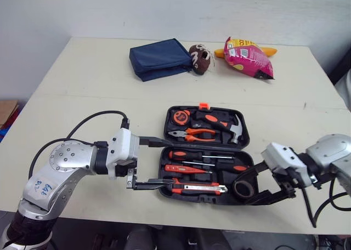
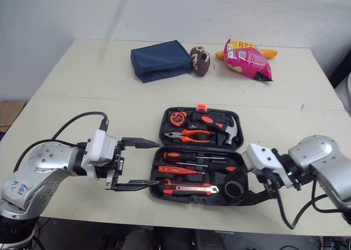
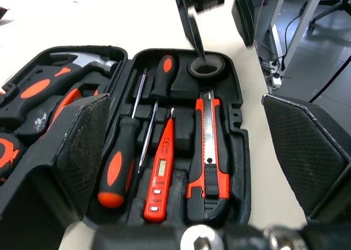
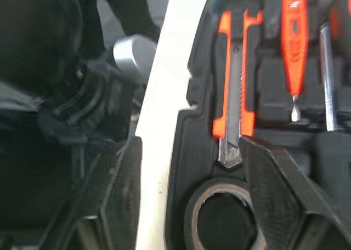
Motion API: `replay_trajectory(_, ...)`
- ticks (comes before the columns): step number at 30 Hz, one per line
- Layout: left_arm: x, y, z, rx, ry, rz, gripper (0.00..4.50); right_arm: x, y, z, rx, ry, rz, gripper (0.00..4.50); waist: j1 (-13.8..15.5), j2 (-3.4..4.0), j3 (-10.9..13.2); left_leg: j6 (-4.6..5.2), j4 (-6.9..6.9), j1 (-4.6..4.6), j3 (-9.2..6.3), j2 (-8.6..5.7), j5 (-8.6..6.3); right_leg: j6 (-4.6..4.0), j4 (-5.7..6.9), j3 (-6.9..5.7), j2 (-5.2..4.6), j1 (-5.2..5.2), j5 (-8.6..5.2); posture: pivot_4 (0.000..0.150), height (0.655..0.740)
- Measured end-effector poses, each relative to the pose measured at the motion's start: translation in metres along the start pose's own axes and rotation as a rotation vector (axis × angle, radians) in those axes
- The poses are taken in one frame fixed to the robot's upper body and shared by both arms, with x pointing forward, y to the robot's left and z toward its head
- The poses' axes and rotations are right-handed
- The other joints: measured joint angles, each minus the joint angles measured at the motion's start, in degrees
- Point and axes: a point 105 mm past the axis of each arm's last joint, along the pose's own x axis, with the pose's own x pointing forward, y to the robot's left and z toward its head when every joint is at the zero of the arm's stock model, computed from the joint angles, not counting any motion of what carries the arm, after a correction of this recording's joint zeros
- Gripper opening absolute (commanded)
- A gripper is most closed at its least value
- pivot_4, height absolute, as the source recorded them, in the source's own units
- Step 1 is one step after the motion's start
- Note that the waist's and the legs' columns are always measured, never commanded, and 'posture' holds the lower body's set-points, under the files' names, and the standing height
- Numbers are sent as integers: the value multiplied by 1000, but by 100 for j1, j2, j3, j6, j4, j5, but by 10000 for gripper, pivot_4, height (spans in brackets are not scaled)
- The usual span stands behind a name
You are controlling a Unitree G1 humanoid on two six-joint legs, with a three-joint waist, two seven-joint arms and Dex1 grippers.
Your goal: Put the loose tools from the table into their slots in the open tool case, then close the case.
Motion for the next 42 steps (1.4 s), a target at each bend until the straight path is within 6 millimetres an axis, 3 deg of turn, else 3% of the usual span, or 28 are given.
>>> replay_trajectory(1,0,0,0,0,0,0,45000,-1,0,0,8,-10,0,29928,-1,0,0,2,1,-1,0,0,-1,0,0,0,0,0,0,1500,7400)
replay_trajectory(4,-1,-1,-2,-8,2,4,45000,2,-1,-1,13,-71,-2,22268,-2,-3,-1,4,2,-1,0,1,-2,0,0,0,1,0,0,1500,7400)
replay_trajectory(6,-1,-1,-3,-13,2,8,45000,15,0,-4,-13,-149,6,12940,3,-6,-2,2,2,-2,-1,2,-3,0,0,-1,2,-2,0,1500,7400)
replay_trajectory(8,-2,-1,-4,-18,3,13,45000,24,0,-20,4,-162,2,2719,4,-6,-2,2,3,-5,1,0,-4,0,-1,0,0,-2,0,1500,7400)
replay_trajectory(9,-2,-2,-5,-22,4,17,45000,26,-1,-29,22,-155,-13,477,5,-5,-2,5,7,-6,1,-1,-5,1,-1,0,-1,-2,0,1500,7400)
replay_trajectory(16,-7,-3,-9,-29,22,30,45000,29,-15,-64,-38,-138,-121,477,-6,-8,-4,10,21,8,3,1,-9,5,2,0,0,14,4,1500,7400)
replay_trajectory(24,-24,6,-19,-66,59,109,45000,30,-13,-69,-35,-173,-152,477,3,-36,-21,11,20,35,-4,6,-17,-2,-2,-7,-2,48,8,1500,7400)
replay_trajectory(28,-49,30,-34,-92,112,273,45000,22,-22,-57,60,-274,-247,477,-6,-19,-11,43,23,19,4,4,-36,-6,5,-7,-13,25,11,1500,7400)
replay_trajectory(31,-63,42,-46,-111,155,358,35964,0,-39,-37,50,-324,-382,0,-8,-13,-8,42,21,7,7,5,-35,-7,12,-9,-12,4,13,1500,7400)
replay_trajectory(33,-66,46,-49,-116,170,383,27399,-11,-45,-29,36,-336,-438,0,4,-14,-8,38,13,3,4,6,-37,-10,8,-11,-8,0,11,1500,7400)
replay_trajectory(35,-67,49,-52,-118,178,395,17014,-13,-46,-30,53,-337,-453,0,25,-13,-8,32,10,1,4,6,-40,-12,4,-13,-9,-2,7,1500,7400)
replay_trajectory(38,-55,61,-65,-156,213,397,3165,-28,-60,-51,120,-252,-559,0,105,-5,-4,31,24,-6,15,0,-39,-6,0,-7,-15,-3,9,1500,7400)
replay_trajectory(39,-50,62,-73,-178,238,378,530,-35,-61,-61,148,-198,-585,0,127,-4,-4,32,25,-6,19,-3,-39,-5,-1,-6,-20,-3,9,1500,7400)
replay_trajectory(42,-36,64,-92,-227,280,340,530,-41,-65,-71,161,-166,-619,0,135,-6,-5,33,28,-10,21,-1,-40,-4,-6,-8,-18,-4,9,1500,7400)
